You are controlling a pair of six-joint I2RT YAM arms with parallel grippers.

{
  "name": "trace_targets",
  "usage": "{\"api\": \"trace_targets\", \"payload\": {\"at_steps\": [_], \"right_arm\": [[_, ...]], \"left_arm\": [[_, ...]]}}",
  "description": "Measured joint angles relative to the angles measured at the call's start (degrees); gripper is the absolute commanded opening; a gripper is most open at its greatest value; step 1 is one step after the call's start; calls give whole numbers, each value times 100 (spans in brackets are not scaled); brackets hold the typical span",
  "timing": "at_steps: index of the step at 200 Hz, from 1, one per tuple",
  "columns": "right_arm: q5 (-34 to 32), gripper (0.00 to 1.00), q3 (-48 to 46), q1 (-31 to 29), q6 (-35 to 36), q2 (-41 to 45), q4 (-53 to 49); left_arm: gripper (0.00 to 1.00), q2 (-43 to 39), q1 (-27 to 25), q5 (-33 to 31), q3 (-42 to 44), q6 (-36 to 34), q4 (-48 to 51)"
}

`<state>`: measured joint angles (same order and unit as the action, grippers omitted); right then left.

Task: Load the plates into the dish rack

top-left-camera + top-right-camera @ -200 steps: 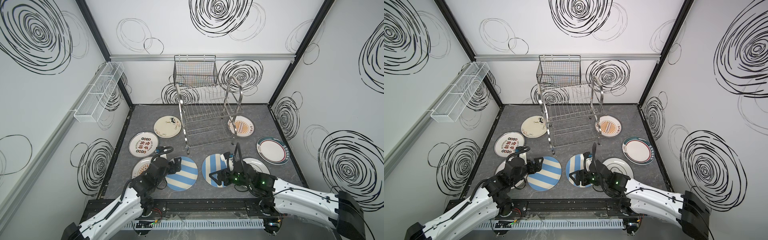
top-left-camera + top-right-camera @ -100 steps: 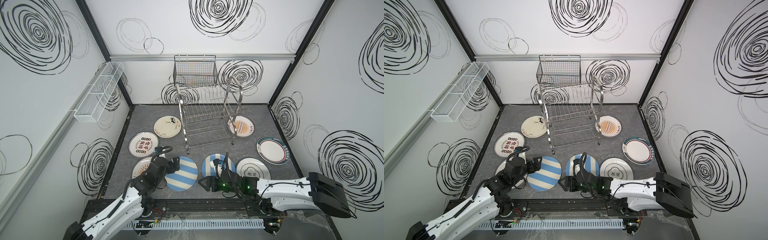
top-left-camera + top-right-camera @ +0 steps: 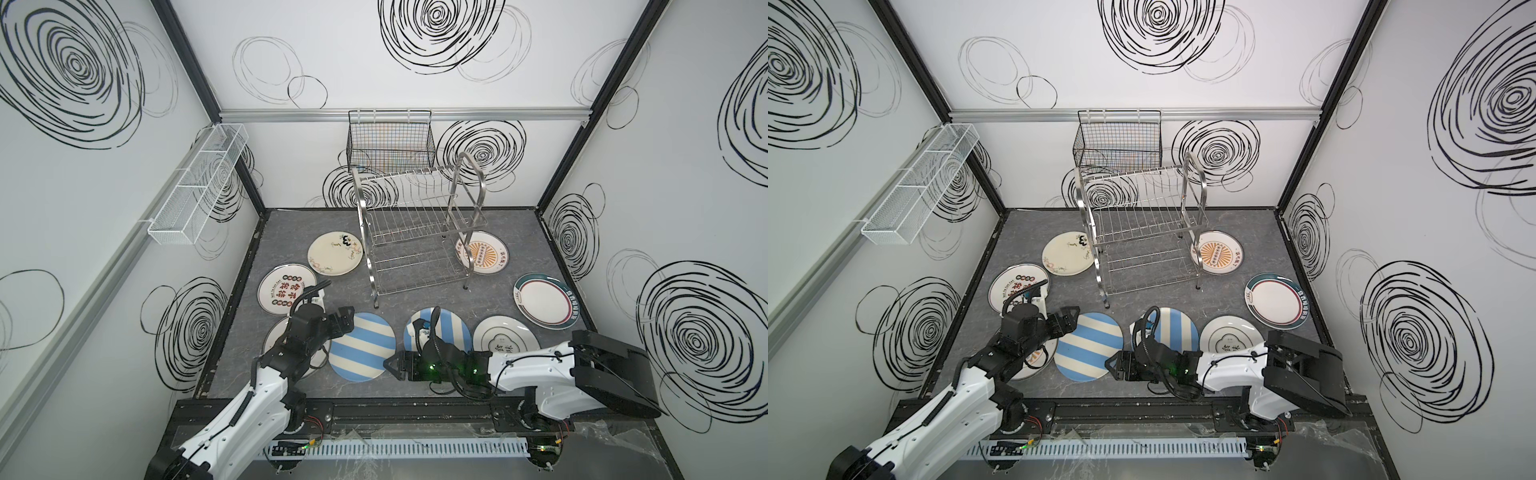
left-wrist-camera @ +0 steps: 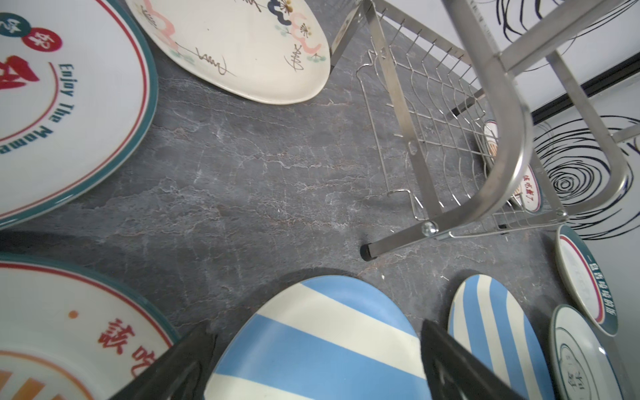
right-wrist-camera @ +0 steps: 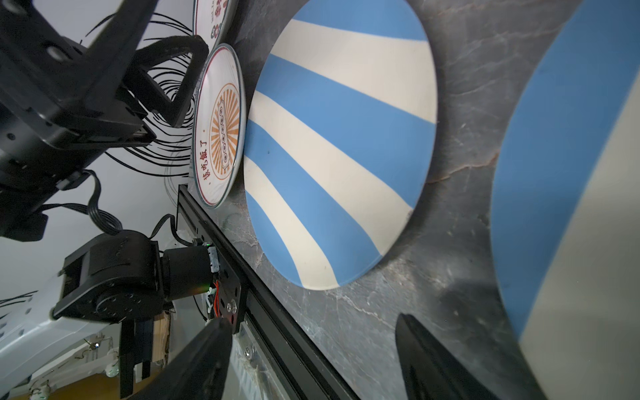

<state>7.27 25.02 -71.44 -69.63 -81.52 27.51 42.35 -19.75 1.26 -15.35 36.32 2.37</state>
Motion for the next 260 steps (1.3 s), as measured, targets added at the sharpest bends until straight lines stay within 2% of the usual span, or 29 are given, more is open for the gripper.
{"api": "trace_targets", "payload": {"at_steps": [75, 166, 208, 260], "right_arm": [[-61, 80, 632, 63, -177, -577, -160], [-122, 80, 693, 79, -308, -634, -798], [-162, 80, 728, 116, -350, -654, -807], [-232, 80, 728, 251, -450, -798, -614]], "left_arm": [[96, 400, 4, 267, 210, -31, -437], [96, 802, 42, 302, 254, -229, -874], [96, 1167, 44, 450, 254, -293, -1062], [96, 1220, 44, 518, 254, -295, -1185]]}}
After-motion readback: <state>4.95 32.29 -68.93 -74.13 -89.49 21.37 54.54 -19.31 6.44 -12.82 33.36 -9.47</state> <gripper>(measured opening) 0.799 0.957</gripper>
